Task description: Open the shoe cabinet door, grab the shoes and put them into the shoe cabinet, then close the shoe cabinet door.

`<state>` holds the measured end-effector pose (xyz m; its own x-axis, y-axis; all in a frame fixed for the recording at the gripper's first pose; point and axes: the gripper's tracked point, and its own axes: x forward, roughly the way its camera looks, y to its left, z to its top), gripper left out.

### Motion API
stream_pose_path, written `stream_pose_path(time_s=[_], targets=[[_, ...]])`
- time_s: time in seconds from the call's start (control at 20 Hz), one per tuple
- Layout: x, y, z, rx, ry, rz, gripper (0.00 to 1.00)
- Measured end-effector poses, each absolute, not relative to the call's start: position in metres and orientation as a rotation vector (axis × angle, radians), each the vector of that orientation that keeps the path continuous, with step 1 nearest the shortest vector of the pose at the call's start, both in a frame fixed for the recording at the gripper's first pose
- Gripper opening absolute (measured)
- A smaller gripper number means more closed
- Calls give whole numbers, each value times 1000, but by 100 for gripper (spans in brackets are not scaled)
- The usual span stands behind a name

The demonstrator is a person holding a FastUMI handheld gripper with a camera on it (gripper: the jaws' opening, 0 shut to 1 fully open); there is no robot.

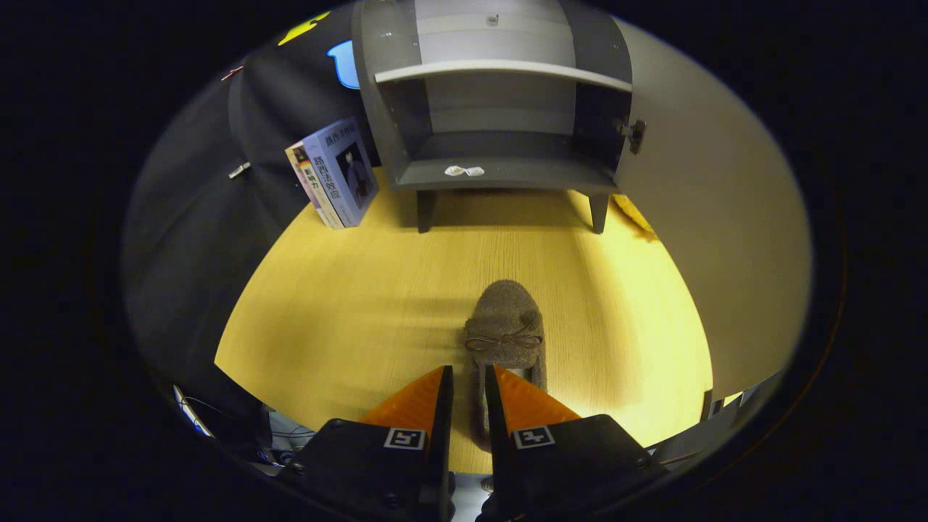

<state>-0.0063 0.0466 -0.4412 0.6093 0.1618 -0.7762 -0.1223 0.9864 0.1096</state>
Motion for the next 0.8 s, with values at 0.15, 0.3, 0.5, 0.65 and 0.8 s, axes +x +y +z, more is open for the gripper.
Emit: stream_pose_path(time_s=[0.15,0.3,0.5,0.65,0.8], targets=[[-5,46,-471,55,954,143,29],[-7,46,-495,55,999,128,29],[-2,50,-512,54,1009,121,29],[4,56,-520,62,1003,129,29],[14,57,-522,75,964,127,30]])
